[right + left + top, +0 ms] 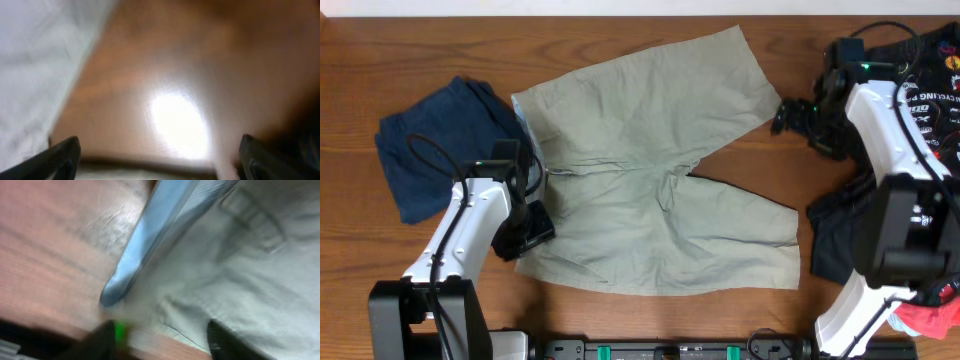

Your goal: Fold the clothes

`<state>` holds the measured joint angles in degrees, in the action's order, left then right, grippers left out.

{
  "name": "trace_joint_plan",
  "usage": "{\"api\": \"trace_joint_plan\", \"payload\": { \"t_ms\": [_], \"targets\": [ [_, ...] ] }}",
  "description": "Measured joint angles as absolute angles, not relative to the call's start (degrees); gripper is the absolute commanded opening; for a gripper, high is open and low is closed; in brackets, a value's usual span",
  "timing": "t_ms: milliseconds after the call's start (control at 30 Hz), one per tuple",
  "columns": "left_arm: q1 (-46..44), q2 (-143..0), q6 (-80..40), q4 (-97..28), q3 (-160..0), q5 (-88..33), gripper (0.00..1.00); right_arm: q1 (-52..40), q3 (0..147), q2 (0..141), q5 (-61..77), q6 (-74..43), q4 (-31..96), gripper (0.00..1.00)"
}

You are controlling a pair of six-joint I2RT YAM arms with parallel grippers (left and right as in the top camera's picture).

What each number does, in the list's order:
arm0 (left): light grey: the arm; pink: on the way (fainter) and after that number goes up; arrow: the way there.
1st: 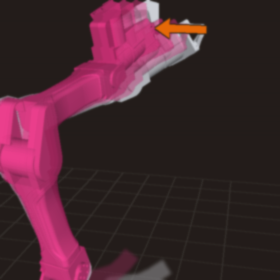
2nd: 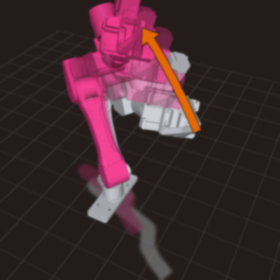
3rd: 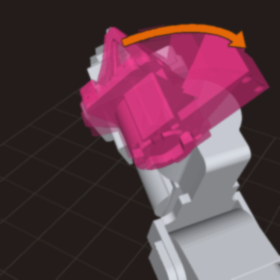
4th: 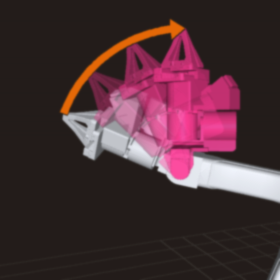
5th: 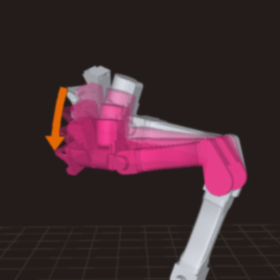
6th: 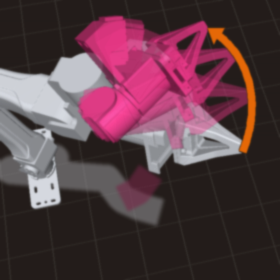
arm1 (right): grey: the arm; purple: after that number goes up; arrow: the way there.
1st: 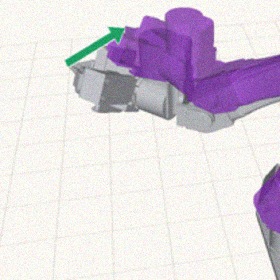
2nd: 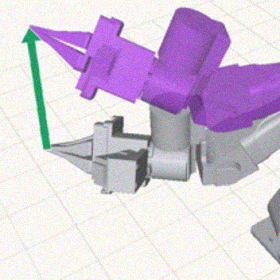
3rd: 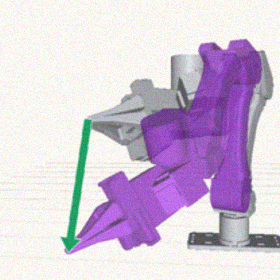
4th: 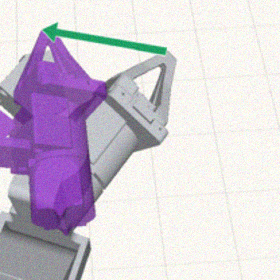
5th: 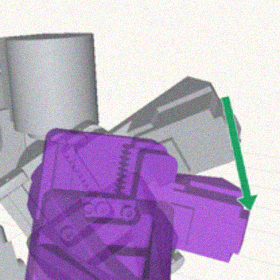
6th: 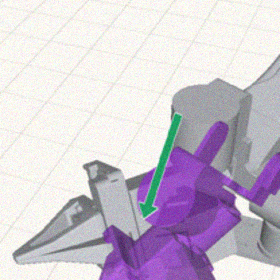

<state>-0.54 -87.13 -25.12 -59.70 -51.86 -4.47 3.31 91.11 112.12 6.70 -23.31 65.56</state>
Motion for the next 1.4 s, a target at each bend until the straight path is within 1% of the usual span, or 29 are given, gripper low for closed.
{"api": "trace_joint_plan", "payload": {
  "t_ms": [133,200,267,333,467,633,833,967,1233,1333,1400],
  "targets": [
    [-0.5,-87.1,-25.2,-61.4,-51.8,-4.5,0.68,3.2,90.8,107.3,6.6,-26.4,74.9,0.99],
    [-0.5,-87.1,-25.2,-62.1,-51.8,-4.5,0.68,3.0,89.2,104.9,6.5,-27.6,76.1,0.99],
    [-0.5,-87.1,-25.2,-63.1,-51.8,-4.5,0.69,2.5,85.5,101.9,6.5,-28.9,76.1,0.99],
    [-0.5,-87.1,-25.0,-63.5,-51.8,-4.5,0.75,1.2,80.6,98.7,6.9,-30.3,76.1,0.99],
    [-0.5,-87.1,-25.1,-63.6,-51.8,-5.8,0.8,-2.8,70.3,91.8,10.4,-32.6,74.7,0.99],
    [-0.5,-87.1,-25.1,-63.6,-51.8,-7.6,0.8,-9.3,58.8,82.7,12.7,-38.6,74.5,0.99],
    [-0.5,-87.1,-25.1,-63.6,-51.8,-8.6,0.8,-15.6,50.5,75.2,14.8,-46.5,74.0,0.99],
    [-0.5,-87.1,-25.1,-63.2,-51.8,-8.6,0.8,-16.9,44.5,72.5,15.9,-51.9,70.6,0.99],
    [-0.5,-87.1,-25.1,-63.0,-51.8,-8.6,0.8,-17.5,32.8,72.2,14.0,-62.8,54.7,0.99],
    [-0.5,-87.1,-25.1,-63.0,-51.8,-8.6,0.8,-17.5,31.0,72.2,10.8,-66.1,52.4,0.94],
    [-0.5,-87.1,-25.1,-63.0,-51.8,-8.7,0.8,-17.5,30.5,72.2,8.3,-67.7,51.5,0.88]
  ]
}}
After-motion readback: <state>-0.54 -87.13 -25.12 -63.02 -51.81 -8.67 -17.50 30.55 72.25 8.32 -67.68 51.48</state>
